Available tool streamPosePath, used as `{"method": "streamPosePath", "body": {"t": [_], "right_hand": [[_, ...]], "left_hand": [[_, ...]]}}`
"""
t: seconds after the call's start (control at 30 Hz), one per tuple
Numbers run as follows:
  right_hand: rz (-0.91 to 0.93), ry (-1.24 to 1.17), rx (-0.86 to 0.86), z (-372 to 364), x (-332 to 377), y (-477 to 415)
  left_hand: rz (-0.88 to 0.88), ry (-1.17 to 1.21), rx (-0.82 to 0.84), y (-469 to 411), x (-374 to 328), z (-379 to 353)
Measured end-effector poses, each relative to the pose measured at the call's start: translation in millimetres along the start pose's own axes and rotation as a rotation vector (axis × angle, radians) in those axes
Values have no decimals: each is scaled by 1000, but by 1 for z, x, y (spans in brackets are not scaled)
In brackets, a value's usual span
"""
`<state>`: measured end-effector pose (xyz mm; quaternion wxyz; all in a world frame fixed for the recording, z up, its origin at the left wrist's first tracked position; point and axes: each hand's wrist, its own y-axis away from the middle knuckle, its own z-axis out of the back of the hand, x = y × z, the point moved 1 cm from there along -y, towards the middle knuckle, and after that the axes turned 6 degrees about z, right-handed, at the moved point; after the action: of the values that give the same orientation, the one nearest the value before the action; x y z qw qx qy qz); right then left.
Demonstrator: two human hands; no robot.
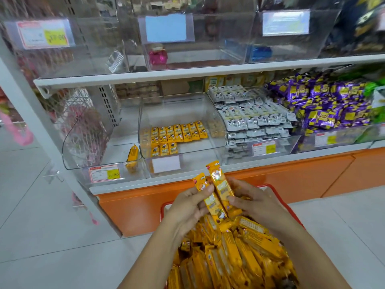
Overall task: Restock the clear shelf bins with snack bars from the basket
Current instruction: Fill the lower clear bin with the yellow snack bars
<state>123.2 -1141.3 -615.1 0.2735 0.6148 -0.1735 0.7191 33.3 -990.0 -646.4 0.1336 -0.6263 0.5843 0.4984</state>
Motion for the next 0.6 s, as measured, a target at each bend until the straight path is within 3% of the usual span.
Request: {"method": "streamPosePath", "body": {"t": [0.13, 0.43, 0.6], "right_hand": [[77, 276, 38, 0, 1, 2], [181, 223, 45, -7, 1, -9], [289, 702, -160, -30, 29, -26]], "left_hand": [[6, 12, -64, -2, -4, -1], [-83, -143, -221, -4, -20, -7], [-192, -250, -276, -6, -41, -16]]}}
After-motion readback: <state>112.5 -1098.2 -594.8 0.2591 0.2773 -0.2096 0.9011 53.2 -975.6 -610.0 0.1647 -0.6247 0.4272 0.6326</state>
